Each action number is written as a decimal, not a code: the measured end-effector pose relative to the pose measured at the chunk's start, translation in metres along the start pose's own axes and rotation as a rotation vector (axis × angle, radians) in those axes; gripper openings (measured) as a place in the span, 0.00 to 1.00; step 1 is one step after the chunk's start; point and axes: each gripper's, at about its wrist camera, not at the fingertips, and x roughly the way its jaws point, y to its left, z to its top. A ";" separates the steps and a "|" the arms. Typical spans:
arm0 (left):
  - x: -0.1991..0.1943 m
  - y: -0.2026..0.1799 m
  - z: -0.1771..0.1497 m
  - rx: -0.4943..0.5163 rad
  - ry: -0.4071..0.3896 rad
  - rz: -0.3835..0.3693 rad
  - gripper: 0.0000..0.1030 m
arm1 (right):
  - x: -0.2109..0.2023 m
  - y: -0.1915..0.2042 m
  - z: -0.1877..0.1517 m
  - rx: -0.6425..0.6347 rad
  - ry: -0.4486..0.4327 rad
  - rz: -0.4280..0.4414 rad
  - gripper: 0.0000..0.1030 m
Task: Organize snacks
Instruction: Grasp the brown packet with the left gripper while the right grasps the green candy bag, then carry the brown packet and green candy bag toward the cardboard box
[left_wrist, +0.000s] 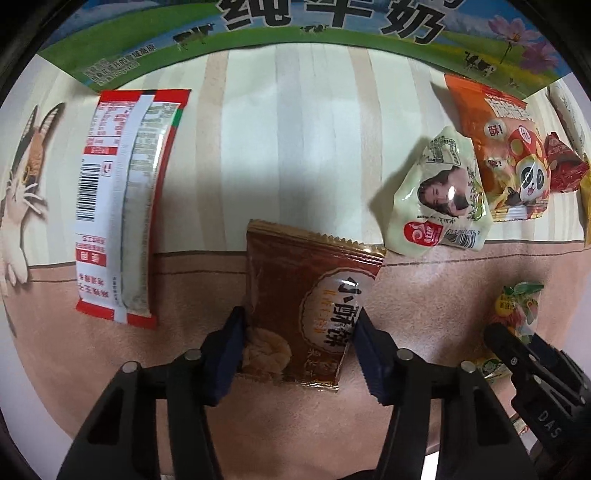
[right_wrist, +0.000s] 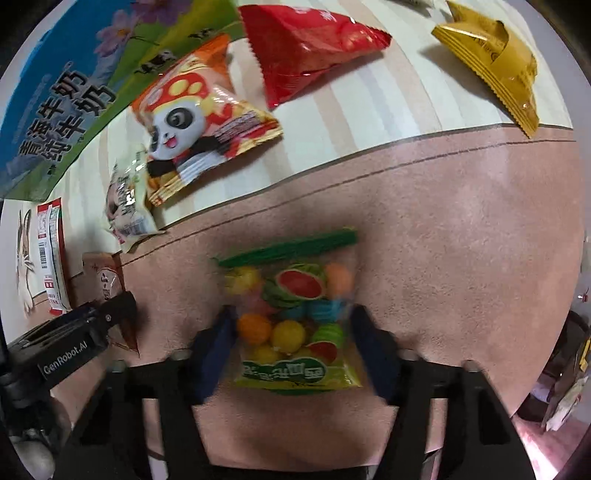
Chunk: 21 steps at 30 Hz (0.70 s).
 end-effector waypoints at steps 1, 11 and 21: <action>-0.002 0.001 0.000 -0.005 -0.003 -0.003 0.52 | 0.000 0.004 -0.003 0.008 -0.009 0.000 0.54; -0.047 0.006 -0.020 -0.040 -0.043 -0.083 0.52 | -0.035 0.021 -0.025 0.031 -0.029 0.091 0.52; -0.188 0.022 0.019 -0.037 -0.250 -0.215 0.52 | -0.148 0.061 0.023 -0.066 -0.159 0.311 0.52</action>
